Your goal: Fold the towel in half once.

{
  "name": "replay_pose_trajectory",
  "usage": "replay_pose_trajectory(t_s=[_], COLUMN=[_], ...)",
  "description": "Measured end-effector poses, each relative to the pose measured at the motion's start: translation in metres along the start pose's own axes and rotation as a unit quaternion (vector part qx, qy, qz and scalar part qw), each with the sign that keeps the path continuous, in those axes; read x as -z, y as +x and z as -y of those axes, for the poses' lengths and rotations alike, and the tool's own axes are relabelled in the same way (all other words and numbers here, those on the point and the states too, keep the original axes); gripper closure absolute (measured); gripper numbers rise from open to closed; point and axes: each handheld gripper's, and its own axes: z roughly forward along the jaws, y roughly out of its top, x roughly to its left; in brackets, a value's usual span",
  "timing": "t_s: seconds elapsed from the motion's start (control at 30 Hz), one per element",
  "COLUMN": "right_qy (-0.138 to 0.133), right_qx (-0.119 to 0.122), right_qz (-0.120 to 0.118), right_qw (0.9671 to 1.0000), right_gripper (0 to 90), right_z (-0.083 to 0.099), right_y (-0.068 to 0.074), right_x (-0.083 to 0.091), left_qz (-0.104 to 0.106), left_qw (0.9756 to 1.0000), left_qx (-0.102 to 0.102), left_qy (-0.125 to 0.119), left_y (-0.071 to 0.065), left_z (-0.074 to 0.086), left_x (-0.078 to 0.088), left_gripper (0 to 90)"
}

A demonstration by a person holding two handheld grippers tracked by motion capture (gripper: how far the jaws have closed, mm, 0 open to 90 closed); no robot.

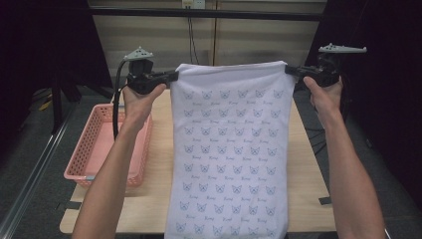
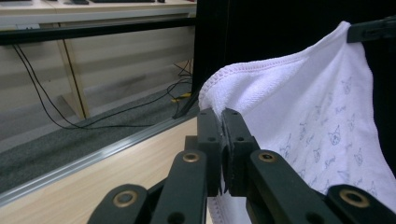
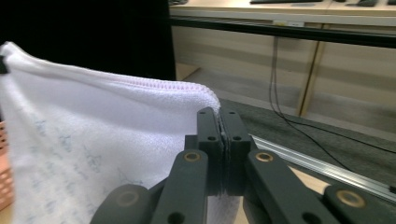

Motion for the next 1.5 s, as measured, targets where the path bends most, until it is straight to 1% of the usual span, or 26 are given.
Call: replay_pose_trajectory(t_s=[0.07, 0.23, 0.3, 0.37, 0.47, 0.57, 0.63, 0.67, 0.8, 0.87, 0.9, 0.93, 0.97, 1.03, 1.07, 1.13, 1.17, 1.2, 1.23, 1.27, 1.3, 1.33, 1.4, 1.43, 1.47, 1.5], right_qy=[0.01, 0.023, 0.025, 0.034, 0.056, 0.081, 0.089, 0.094, 0.111, 0.12, 0.128, 0.137, 0.145, 0.16, 0.165, 0.185, 0.194, 0.201, 0.211, 0.223, 0.233, 0.244, 0.264, 0.273, 0.278, 0.284], right_qx=[0.006, 0.0, -0.003, 0.0, 0.008, 0.018, 0.011, 0.01, 0.007, 0.003, 0.002, -0.003, -0.008, -0.018, -0.027, -0.03, -0.032, -0.038, -0.041, -0.038, -0.039, -0.038, -0.036, -0.038, -0.037, -0.035], right_qz=[-0.003, -0.019, -0.029, -0.035, -0.042, -0.053, -0.061, -0.065, -0.074, -0.084, -0.086, -0.09, -0.095, -0.106, -0.113, -0.118, -0.114, -0.115, -0.116, -0.114, -0.118, -0.122, -0.122, -0.119, -0.12, -0.115], right_qw=[0.9999, 0.9996, 0.9993, 0.9988, 0.9975, 0.9951, 0.9941, 0.9934, 0.9911, 0.9892, 0.988, 0.9865, 0.9849, 0.9813, 0.9794, 0.9752, 0.9737, 0.9721, 0.9698, 0.9674, 0.9645, 0.9612, 0.9562, 0.9539, 0.9523, 0.9512], right_gripper=[89.4, 89.4, 89.4, 89.4, 89.4, 89.4, 89.4, 89.4, 89.4, 89.4, 89.4, 89.4, 89.4, 89.4, 89.4, 89.4, 89.4, 89.4, 89.4, 89.4, 89.4, 89.3, 89.3, 89.3, 89.3, 89.3], right_z=[0.009, 0.035, 0.044, 0.054, 0.07, 0.09, 0.105, 0.113, 0.14, 0.155, 0.163, 0.172, 0.182, 0.202, 0.214, 0.229, 0.235, 0.24, 0.244, 0.248, 0.252, 0.255, 0.263, 0.265, 0.267, 0.268], right_y=[0.003, 0.006, 0.009, 0.013, 0.023, 0.033, 0.039, 0.042, 0.058, 0.066, 0.07, 0.073, 0.076, 0.081, 0.084, 0.089, 0.092, 0.094, 0.096, 0.098, 0.1, 0.101, 0.102, 0.102, 0.102, 0.103], right_x=[0.003, 0.011, 0.016, 0.022, 0.033, 0.046, 0.056, 0.06, 0.079, 0.087, 0.091, 0.093, 0.095, 0.099, 0.1, 0.1, 0.1, 0.1, 0.1, 0.098, 0.096, 0.093, 0.086, 0.084, 0.082, 0.08], left_qz=[0.0, 0.017, 0.017, 0.025, 0.038, 0.048, 0.058, 0.051, 0.072, 0.08, 0.08, 0.072, 0.075, 0.076, 0.081, 0.079, 0.084, 0.081, 0.081, 0.083, 0.081, 0.085, 0.09, 0.092, 0.087, 0.087], left_qw=[0.9999, 0.9996, 0.9995, 0.9993, 0.9987, 0.998, 0.9974, 0.9972, 0.9948, 0.9942, 0.994, 0.9937, 0.9921, 0.9892, 0.9883, 0.9863, 0.9838, 0.9821, 0.9791, 0.9757, 0.9738, 0.9703, 0.9661, 0.9647, 0.9651, 0.9643], left_qx=[-0.004, -0.003, -0.007, -0.002, -0.008, -0.013, -0.007, -0.018, -0.028, -0.009, -0.006, 0.003, 0.016, 0.021, 0.03, 0.03, 0.038, 0.044, 0.049, 0.056, 0.063, 0.068, 0.071, 0.069, 0.065, 0.063], left_qy=[0.009, 0.021, 0.026, 0.029, 0.032, 0.04, 0.042, 0.05, 0.067, 0.071, 0.075, 0.086, 0.1, 0.124, 0.126, 0.142, 0.153, 0.164, 0.18, 0.195, 0.203, 0.216, 0.231, 0.237, 0.238, 0.242], left_y=[-0.003, -0.013, -0.017, -0.021, -0.031, -0.043, -0.056, -0.063, -0.08, -0.087, -0.091, -0.094, -0.097, -0.102, -0.102, -0.105, -0.105, -0.105, -0.104, -0.103, -0.101, -0.099, -0.098, -0.098, -0.1, -0.101], left_z=[0.008, 0.03, 0.038, 0.045, 0.055, 0.067, 0.075, 0.078, 0.099, 0.114, 0.124, 0.135, 0.146, 0.169, 0.176, 0.191, 0.199, 0.207, 0.215, 0.224, 0.232, 0.239, 0.247, 0.249, 0.25, 0.252], left_x=[0.0, 0.002, 0.005, 0.009, 0.017, 0.029, 0.038, 0.041, 0.052, 0.057, 0.059, 0.061, 0.062, 0.065, 0.066, 0.066, 0.065, 0.064, 0.062, 0.06, 0.058, 0.057, 0.055, 0.054, 0.053, 0.051], left_gripper=[87.6, 87.6, 87.6, 87.6, 87.5, 87.4, 87.5, 87.5, 87.6, 87.5, 87.6, 87.6, 87.6, 87.6, 87.5, 87.5, 87.6, 87.5, 87.5, 87.5, 87.5, 87.4, 87.3, 87.3, 87.2, 87.2])
